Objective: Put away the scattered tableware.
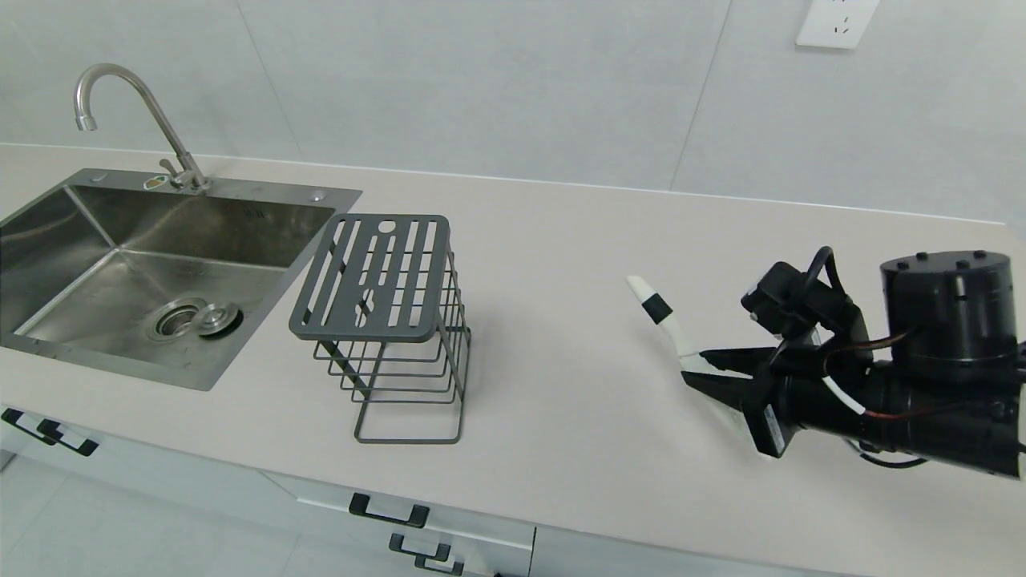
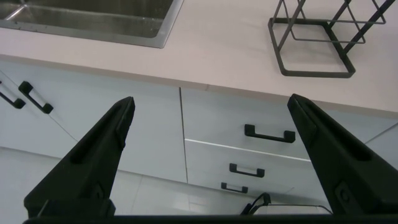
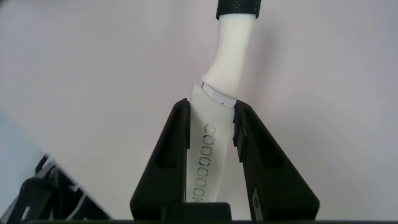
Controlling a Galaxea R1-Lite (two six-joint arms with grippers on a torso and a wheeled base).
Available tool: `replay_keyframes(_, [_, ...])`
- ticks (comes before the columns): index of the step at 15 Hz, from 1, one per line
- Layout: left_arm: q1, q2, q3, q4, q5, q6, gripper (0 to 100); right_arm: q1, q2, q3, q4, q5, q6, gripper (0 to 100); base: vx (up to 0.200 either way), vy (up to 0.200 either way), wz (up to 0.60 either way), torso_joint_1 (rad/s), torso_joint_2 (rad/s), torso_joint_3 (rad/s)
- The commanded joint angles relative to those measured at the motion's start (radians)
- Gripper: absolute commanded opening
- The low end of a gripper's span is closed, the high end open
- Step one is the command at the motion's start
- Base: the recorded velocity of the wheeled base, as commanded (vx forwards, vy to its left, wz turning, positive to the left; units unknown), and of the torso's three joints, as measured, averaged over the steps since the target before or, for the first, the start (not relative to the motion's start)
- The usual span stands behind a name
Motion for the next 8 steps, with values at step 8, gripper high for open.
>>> replay_keyframes(8, [0.000,0.000,0.000,-0.003,-0.051,0.036,100,-0.050,0.020,0.015,-0.140,0.065,-0.251,0,0.000,0.000,0.00,0.000,0.00,0.000])
